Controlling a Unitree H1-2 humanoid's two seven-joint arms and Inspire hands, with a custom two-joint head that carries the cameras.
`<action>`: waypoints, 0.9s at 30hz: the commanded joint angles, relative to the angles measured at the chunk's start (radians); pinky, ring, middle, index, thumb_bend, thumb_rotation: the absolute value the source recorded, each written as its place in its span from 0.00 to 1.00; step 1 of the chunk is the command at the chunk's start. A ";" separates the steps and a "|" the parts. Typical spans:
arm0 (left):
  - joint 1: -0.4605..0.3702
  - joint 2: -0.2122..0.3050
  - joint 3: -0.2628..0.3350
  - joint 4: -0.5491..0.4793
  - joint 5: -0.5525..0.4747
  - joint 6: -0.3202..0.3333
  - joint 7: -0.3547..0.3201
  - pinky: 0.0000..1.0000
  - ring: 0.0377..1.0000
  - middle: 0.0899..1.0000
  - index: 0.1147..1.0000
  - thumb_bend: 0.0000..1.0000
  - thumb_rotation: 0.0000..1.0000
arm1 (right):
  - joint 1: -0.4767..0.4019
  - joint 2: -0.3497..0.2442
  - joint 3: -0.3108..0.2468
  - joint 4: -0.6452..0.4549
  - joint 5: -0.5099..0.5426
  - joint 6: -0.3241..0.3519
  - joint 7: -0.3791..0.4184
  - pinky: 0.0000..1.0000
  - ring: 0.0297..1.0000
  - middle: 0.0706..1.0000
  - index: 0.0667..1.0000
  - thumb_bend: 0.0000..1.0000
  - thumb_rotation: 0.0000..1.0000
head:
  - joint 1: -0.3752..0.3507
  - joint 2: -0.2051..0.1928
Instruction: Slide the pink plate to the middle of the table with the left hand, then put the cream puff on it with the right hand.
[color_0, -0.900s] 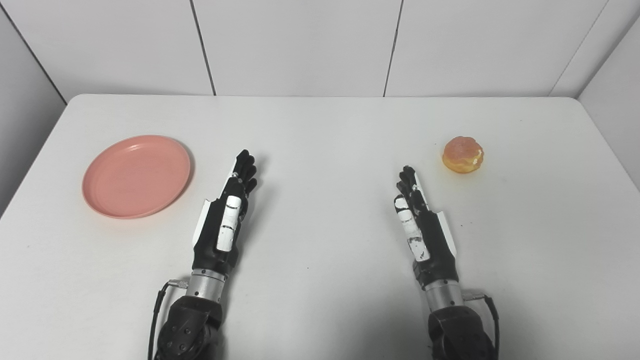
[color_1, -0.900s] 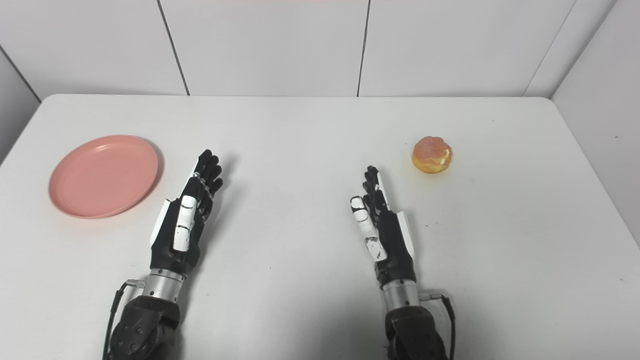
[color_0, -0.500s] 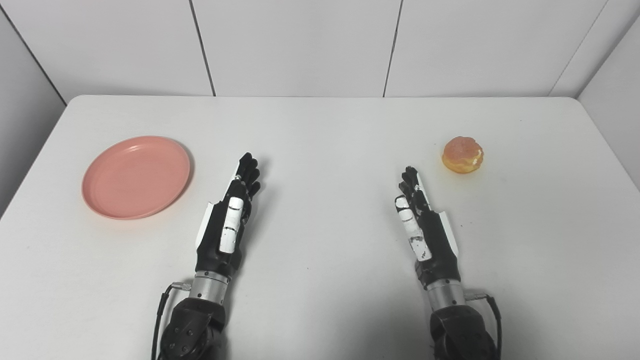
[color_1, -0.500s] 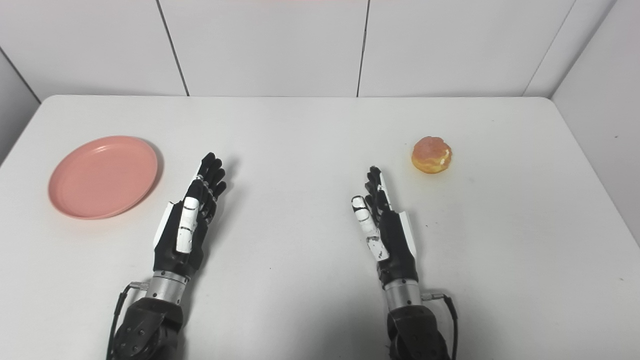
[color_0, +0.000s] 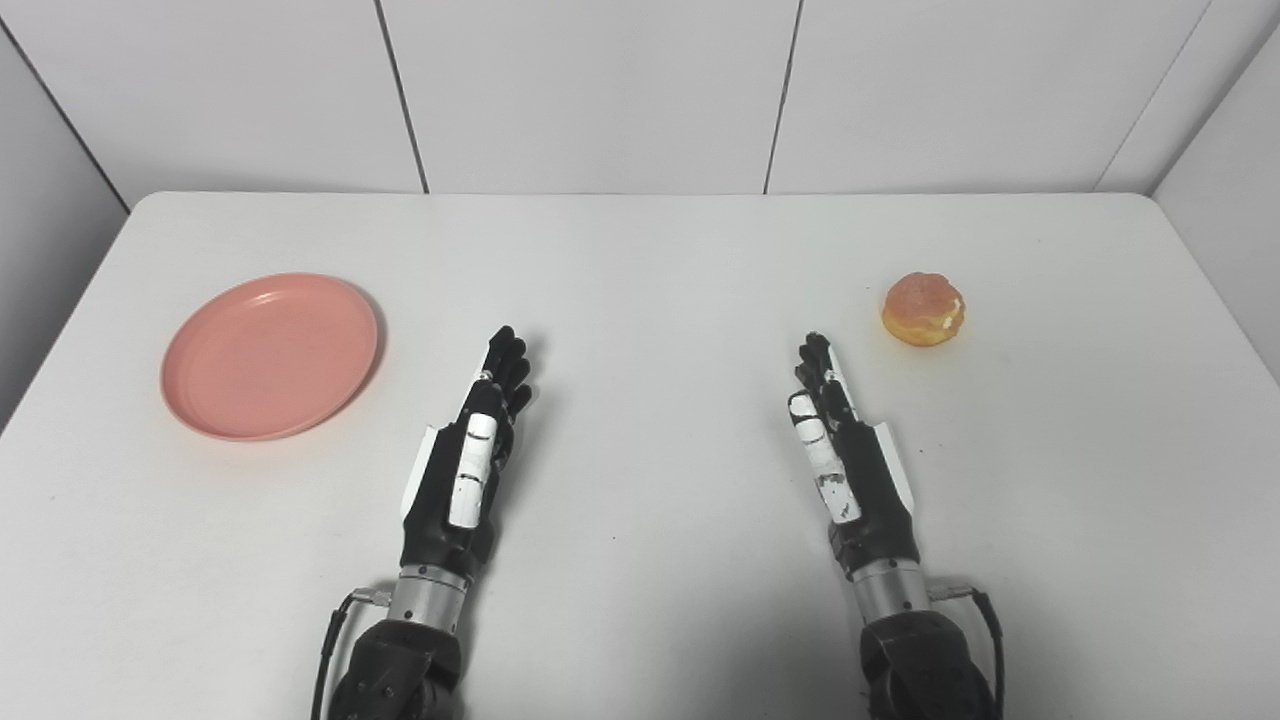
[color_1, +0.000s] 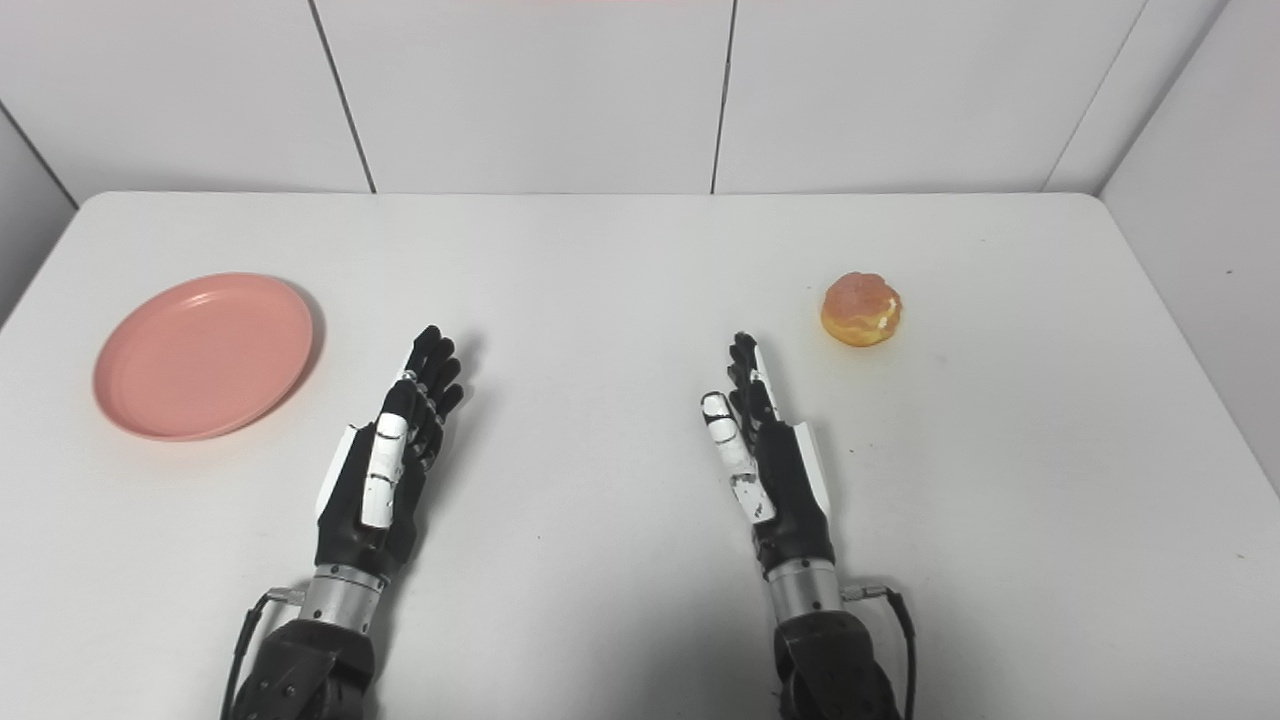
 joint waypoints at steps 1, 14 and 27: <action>0.052 0.000 -0.004 0.031 -0.006 0.005 -0.001 1.00 1.00 1.00 1.00 0.64 1.00 | -0.005 0.008 0.002 -0.046 0.005 -0.005 0.003 1.00 1.00 1.00 1.00 0.60 0.91 | 0.000 0.001; 0.006 -0.022 0.015 0.099 0.011 -0.078 0.036 1.00 1.00 1.00 1.00 0.63 0.99 | -0.009 -0.035 -0.017 -0.022 0.068 -0.035 0.045 1.00 1.00 1.00 1.00 0.58 0.88 | 0.207 -0.037; -0.116 -0.015 0.083 0.115 0.037 -0.094 0.110 1.00 1.00 1.00 1.00 0.79 1.00 | -0.022 -0.100 -0.047 0.036 0.142 -0.081 0.116 1.00 1.00 1.00 1.00 0.56 0.89 | 0.359 -0.100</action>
